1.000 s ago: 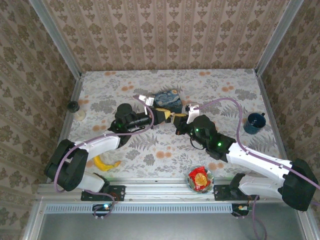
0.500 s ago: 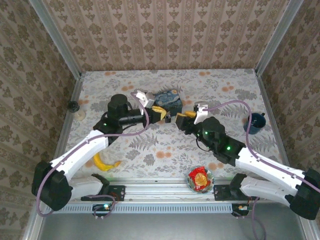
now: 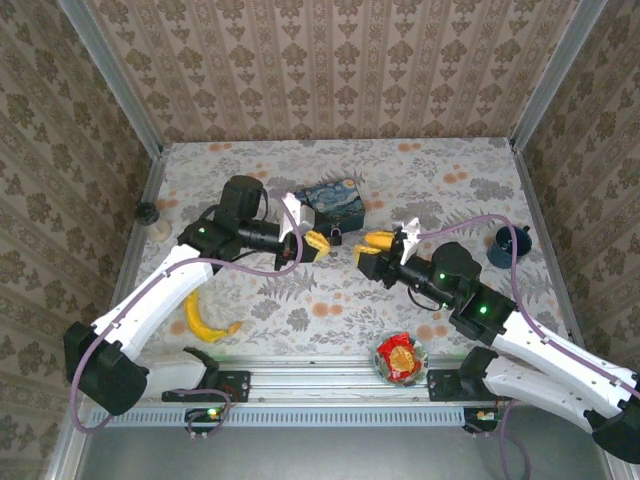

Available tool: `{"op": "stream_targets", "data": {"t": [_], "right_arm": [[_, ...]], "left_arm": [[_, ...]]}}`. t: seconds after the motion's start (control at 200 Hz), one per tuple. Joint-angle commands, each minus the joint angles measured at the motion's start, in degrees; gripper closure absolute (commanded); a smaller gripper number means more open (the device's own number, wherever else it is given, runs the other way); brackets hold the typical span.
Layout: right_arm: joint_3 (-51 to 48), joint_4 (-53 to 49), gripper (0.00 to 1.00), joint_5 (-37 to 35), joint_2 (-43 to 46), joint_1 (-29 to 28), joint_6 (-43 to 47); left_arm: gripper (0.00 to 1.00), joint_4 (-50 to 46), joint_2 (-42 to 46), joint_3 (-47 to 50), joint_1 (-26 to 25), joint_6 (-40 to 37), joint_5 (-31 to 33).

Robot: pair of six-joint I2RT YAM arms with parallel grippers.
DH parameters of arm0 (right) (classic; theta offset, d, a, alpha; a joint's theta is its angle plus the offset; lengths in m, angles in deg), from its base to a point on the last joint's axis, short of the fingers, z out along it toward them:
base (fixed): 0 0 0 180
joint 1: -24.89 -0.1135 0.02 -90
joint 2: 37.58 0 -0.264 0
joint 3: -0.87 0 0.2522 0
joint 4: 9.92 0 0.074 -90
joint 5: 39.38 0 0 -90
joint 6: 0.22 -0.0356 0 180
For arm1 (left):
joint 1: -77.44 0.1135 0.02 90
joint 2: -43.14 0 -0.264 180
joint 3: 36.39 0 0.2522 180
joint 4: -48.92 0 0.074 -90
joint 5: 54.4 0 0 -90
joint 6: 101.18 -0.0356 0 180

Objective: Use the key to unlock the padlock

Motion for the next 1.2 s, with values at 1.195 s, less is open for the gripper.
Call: {"op": "stream_targets", "data": {"t": [1.195], "right_arm": [[5.6,8.0,0.71,32.4,-14.3,6.7,-4.9]], "left_arm": [[1.0,-0.7,0.6,0.7,-1.0,-3.9,-7.6]]}}
